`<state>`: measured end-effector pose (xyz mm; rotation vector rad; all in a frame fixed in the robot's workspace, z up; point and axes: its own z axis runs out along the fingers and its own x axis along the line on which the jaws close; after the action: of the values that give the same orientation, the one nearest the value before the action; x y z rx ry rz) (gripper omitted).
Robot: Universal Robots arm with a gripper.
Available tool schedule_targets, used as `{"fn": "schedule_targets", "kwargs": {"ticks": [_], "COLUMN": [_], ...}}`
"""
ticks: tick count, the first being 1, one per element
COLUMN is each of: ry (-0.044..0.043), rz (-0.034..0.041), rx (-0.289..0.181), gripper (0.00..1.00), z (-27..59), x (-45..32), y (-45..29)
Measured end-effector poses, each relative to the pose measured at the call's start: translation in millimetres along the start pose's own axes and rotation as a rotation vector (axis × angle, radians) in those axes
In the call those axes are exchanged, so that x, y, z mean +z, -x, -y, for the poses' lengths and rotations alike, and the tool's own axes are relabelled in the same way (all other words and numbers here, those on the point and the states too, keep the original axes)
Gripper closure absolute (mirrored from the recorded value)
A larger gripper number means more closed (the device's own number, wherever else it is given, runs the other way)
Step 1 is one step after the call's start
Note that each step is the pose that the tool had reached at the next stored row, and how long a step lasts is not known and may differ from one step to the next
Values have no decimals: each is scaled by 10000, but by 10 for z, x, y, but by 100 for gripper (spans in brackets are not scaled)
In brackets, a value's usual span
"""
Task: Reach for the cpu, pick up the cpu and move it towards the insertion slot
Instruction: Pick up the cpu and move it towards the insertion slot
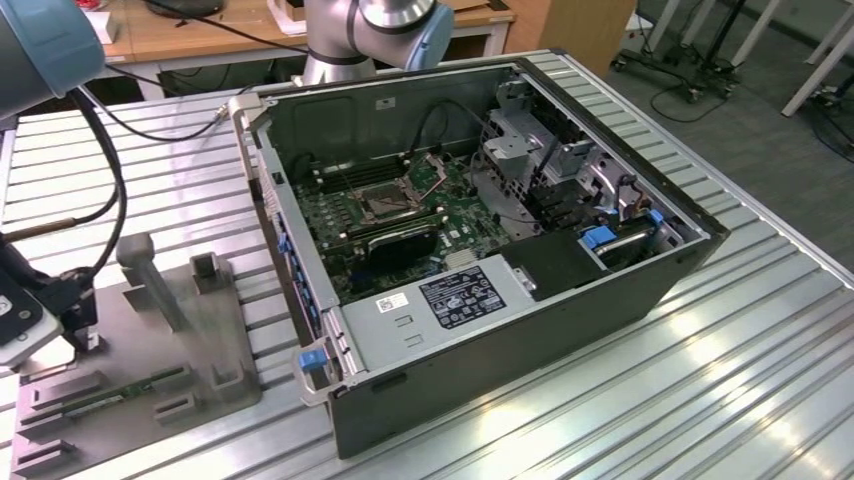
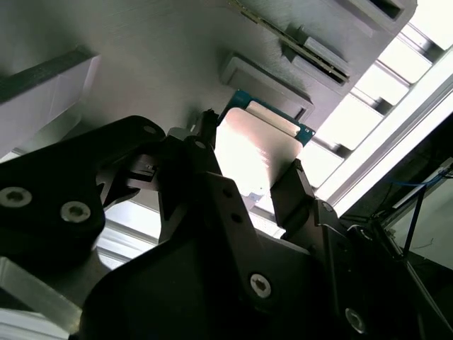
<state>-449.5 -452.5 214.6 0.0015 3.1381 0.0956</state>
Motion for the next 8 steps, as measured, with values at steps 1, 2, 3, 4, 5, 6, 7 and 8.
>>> {"fn": "schedule_targets", "kwargs": {"ticks": [1, 2, 3, 4, 5, 6, 7, 8], "ry": [1, -1, -1, -1, -1, -1, -1, 0], "rz": [3, 5, 9, 14, 18, 19, 20, 22], "rx": [0, 1, 0, 0, 0, -1, -1, -1], "gripper": [45, 45, 45, 45, 45, 45, 45, 45], "z": [0, -1, -1, -2, -2, -2, -2, -3], "x": [-4, -10, -15, -20, -25, -31, -37, -43], "y": [-1, -4, -5, -8, -8, -9, -9, -9]}}
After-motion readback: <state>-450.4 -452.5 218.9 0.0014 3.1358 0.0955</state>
